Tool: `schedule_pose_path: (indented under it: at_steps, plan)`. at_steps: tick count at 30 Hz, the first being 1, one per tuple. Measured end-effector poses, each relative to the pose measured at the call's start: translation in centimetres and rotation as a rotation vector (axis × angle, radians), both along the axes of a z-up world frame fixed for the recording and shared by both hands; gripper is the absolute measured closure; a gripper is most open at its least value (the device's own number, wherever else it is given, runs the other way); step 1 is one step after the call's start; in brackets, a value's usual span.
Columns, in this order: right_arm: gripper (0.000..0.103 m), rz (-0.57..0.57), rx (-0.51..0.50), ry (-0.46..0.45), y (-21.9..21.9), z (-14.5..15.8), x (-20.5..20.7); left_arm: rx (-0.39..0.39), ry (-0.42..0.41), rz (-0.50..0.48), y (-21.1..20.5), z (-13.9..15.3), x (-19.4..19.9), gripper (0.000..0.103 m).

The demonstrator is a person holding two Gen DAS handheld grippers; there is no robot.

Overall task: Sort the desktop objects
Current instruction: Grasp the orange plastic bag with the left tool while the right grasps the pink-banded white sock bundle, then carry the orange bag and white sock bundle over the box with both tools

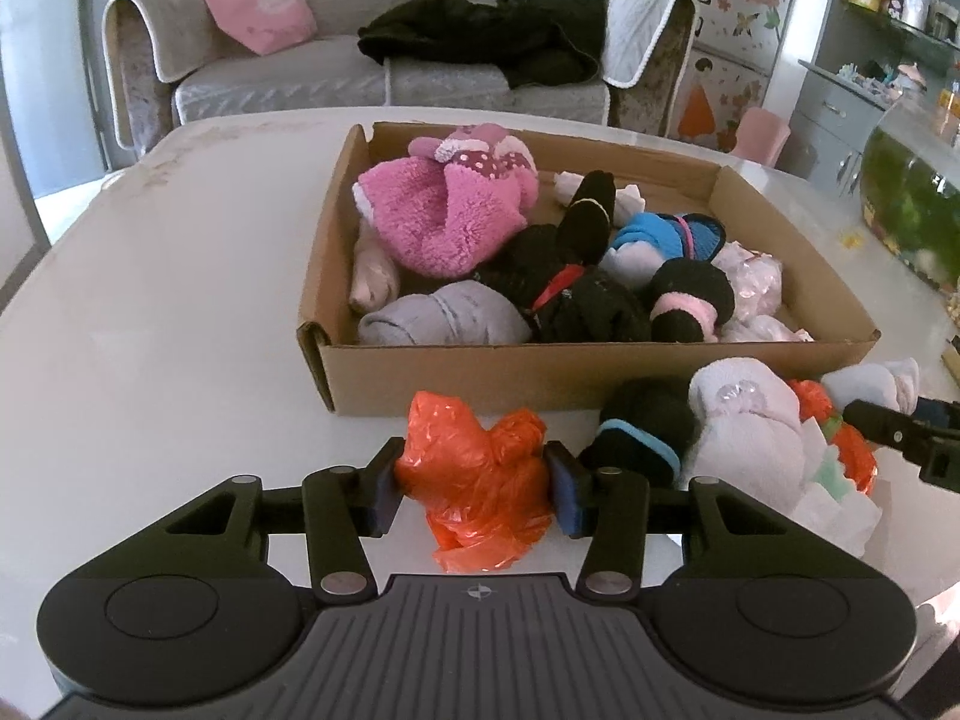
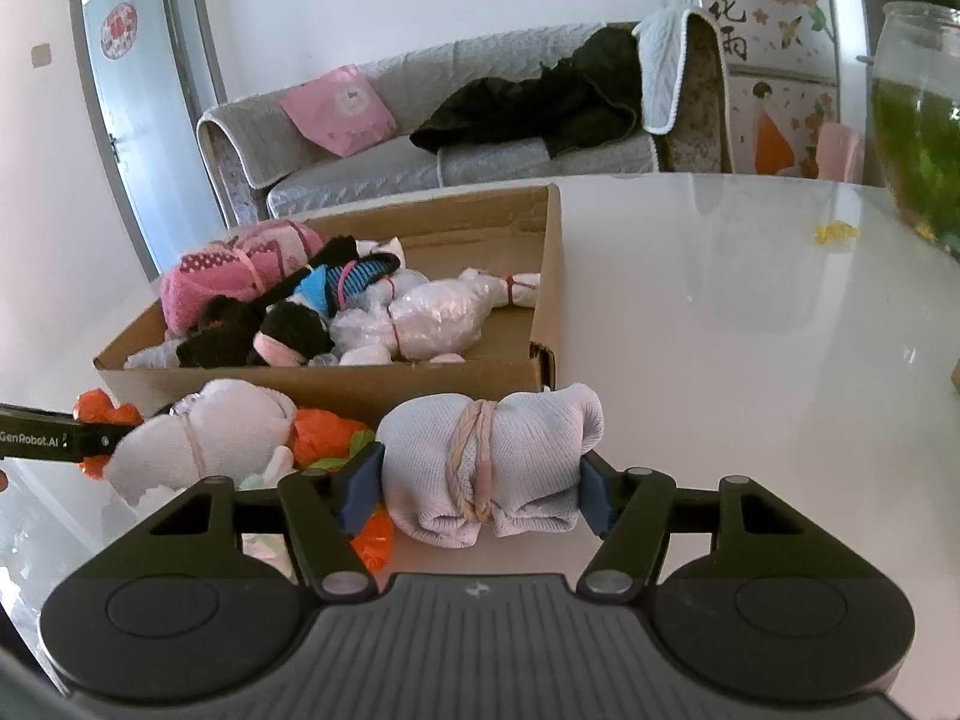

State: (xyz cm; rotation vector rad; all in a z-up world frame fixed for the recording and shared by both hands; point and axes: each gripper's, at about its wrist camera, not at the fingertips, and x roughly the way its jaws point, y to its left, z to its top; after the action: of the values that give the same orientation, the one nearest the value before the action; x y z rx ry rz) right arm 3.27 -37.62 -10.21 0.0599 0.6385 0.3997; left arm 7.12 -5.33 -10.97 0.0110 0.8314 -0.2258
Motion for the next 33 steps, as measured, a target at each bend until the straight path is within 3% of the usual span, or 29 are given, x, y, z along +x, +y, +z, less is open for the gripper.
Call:
schedule_pose_path:
  at_steps: [7, 17, 26, 33]
  plan:
    - [0.042, -0.017, 0.023, 0.0, -0.6, 1.1, -0.2, 0.013, -0.018, -0.005, 0.1, 1.9, -0.8, 0.048]
    - [0.042, -0.022, 0.044, -0.041, -1.5, 5.8, -0.3, 0.0, -0.057, -0.039, 0.0, 6.4, -1.2, 0.047]
    - [0.042, 0.001, 0.071, -0.089, 0.0, 10.7, 1.7, 0.017, -0.111, -0.076, -1.7, 11.4, -0.4, 0.047]
    - [0.042, 0.029, 0.05, -0.093, 1.0, 12.3, 4.0, 0.061, -0.124, -0.09, -4.0, 13.5, 1.6, 0.047]
